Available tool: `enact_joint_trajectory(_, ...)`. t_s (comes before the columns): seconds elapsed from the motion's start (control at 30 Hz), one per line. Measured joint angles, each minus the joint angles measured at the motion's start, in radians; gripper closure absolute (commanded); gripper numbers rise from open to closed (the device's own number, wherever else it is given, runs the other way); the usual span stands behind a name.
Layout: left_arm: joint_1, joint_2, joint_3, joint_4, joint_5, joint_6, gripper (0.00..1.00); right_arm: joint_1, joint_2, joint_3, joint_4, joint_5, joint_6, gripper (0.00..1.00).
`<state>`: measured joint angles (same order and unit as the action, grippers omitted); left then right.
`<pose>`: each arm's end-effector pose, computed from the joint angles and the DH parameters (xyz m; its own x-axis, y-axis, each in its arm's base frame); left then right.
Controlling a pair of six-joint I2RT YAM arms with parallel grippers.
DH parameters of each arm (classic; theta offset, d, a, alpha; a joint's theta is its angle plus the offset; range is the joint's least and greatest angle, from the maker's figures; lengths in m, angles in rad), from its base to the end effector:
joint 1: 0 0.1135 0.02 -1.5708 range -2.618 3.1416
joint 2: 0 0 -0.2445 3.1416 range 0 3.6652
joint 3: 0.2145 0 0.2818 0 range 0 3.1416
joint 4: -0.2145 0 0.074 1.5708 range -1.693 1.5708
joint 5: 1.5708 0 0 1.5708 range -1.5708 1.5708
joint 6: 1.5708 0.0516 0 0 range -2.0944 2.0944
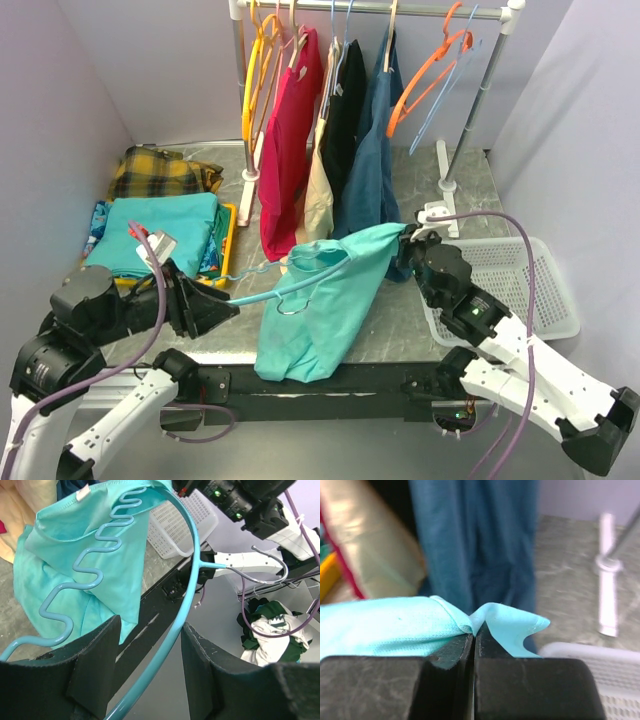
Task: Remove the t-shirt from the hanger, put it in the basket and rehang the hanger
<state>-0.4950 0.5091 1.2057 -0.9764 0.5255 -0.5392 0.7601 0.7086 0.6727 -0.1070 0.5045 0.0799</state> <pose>0.0698 -0.0671 0.4226 -0.6374 -0.1607 -0.7536 0.5919 0.5241 -0.6124 0.1836 0.1401 0.3057 -0.1234 -0.0208 -0.9921 -0.2473 0.9689 0.0104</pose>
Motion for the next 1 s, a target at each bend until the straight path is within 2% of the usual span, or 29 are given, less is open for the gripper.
enact_joint_trajectory(0.2,0.000,-0.010,0.038,-0.003,0.003,0.000,0.99,-0.075,0.064,0.000,-0.010,0.009,0.018,1.00)
enact_joint_trajectory(0.4,-0.002,-0.008,0.099,-0.039,-0.003,0.003,0.99,-0.087,0.140,-0.001,-0.045,-0.011,0.067,1.00)
enact_joint_trajectory(0.57,-0.014,-0.007,0.192,-0.062,-0.028,0.008,0.99,-0.106,0.130,-0.046,-0.024,-0.102,0.087,1.00)
enact_joint_trajectory(0.63,-0.016,-0.008,0.201,-0.056,-0.036,0.008,0.99,-0.106,0.120,-0.055,-0.029,-0.171,0.088,0.93)
enact_joint_trajectory(0.67,-0.017,-0.008,0.200,-0.056,-0.039,0.008,0.99,-0.106,0.117,-0.055,-0.028,-0.201,0.089,0.83)
enact_joint_trajectory(0.73,-0.017,-0.007,0.186,-0.053,-0.048,0.008,0.99,-0.104,0.106,-0.051,-0.037,-0.284,0.089,0.73)
enact_joint_trajectory(0.77,-0.017,-0.007,0.180,-0.051,-0.051,0.008,0.99,-0.100,0.102,-0.050,-0.043,-0.308,0.092,0.63)
enact_joint_trajectory(0.8,-0.017,-0.006,0.170,-0.039,-0.051,0.007,0.99,-0.093,0.097,-0.049,-0.049,-0.335,0.088,0.59)
enact_joint_trajectory(0.87,-0.017,-0.005,0.137,-0.002,-0.043,0.004,0.99,-0.067,0.080,-0.044,-0.077,-0.370,0.087,0.52)
enact_joint_trajectory(1.0,-0.017,0.006,0.040,0.090,-0.018,-0.005,0.99,-0.010,0.001,-0.017,-0.139,-0.410,0.084,0.50)
